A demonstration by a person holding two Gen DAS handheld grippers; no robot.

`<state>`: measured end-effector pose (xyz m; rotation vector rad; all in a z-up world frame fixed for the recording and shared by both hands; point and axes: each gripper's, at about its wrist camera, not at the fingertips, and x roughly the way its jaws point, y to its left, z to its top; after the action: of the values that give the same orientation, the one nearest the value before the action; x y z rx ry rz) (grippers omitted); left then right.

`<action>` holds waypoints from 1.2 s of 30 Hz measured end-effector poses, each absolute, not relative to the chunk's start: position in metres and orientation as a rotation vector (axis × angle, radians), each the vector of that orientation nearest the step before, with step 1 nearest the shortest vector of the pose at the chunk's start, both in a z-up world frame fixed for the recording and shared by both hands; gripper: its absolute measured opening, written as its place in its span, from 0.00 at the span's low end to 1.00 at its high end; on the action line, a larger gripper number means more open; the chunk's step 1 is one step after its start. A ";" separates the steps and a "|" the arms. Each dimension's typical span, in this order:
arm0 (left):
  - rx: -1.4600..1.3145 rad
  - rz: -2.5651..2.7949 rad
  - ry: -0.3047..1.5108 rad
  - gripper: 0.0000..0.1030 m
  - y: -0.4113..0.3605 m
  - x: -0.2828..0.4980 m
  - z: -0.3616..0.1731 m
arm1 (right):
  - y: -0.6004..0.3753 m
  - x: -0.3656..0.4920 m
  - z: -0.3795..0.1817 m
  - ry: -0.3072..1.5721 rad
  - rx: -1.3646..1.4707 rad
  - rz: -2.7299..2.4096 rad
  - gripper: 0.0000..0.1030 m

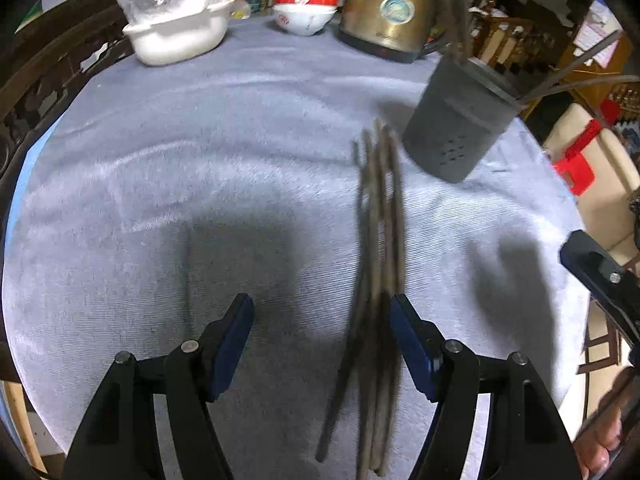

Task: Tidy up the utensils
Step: 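Close the left tool on a chopstick while the right tool grasps another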

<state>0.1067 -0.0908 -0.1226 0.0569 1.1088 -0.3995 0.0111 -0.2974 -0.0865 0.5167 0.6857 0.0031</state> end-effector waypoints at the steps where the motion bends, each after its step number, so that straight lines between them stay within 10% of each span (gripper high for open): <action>1: 0.058 -0.389 1.082 0.69 -0.089 0.106 -0.122 | -0.297 0.012 -0.087 0.691 0.520 0.005 0.36; 36: -0.021 -0.379 1.082 0.63 -0.041 0.099 -0.108 | -0.260 0.066 -0.128 1.037 0.355 0.053 0.15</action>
<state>0.0990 -0.0411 -0.1078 -0.0213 1.0819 -0.3789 0.0657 -0.2602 -0.1282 0.3552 1.0372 0.0527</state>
